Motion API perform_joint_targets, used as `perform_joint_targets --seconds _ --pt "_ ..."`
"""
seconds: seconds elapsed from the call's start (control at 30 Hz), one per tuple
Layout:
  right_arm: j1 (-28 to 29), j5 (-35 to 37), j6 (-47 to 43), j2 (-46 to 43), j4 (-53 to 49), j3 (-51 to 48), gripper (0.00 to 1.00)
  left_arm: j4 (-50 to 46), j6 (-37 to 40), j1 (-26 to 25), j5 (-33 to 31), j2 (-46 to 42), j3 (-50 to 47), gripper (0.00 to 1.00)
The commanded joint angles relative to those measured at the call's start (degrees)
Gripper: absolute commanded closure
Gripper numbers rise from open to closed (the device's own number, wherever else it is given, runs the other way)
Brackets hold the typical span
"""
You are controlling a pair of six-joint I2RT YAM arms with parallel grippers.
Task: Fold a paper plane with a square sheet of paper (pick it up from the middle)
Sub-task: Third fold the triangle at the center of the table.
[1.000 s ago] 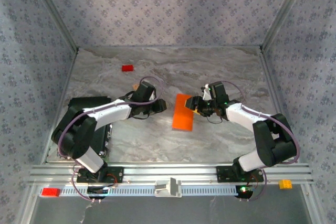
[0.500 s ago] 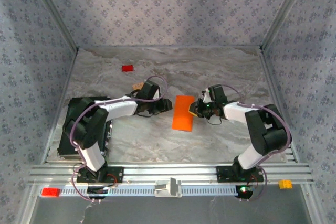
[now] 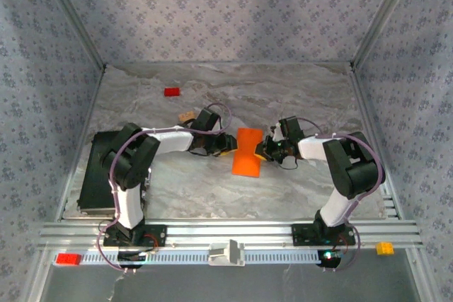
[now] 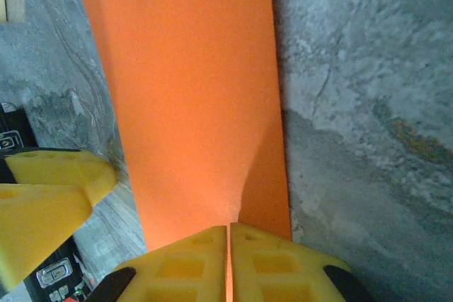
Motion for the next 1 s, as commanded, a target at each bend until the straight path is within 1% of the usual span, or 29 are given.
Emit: perform_joint_targets --seconds 0.0,0.27,0.7,0.97 --pt "-0.49 2.25 -1.72 2.37 -3.14 -1.47 0.89 -1.43 0.79 0.06 2.83 1.63 1.53 0.63" --pt "-0.51 2.71 -1.56 2.69 -3.13 -1.65 0.88 -1.55 0.73 -0.77 3.63 2.63 2.06 0.7" --pt "-0.49 2.61 -1.27 3.36 -2.64 -1.72 0.88 -1.51 1.55 -1.98 5.46 3.37 2.83 0.74" --pt "-0.49 2.6 -1.21 3.31 -2.57 -1.76 0.88 -1.69 1.52 -1.95 4.71 2.81 2.59 0.74"
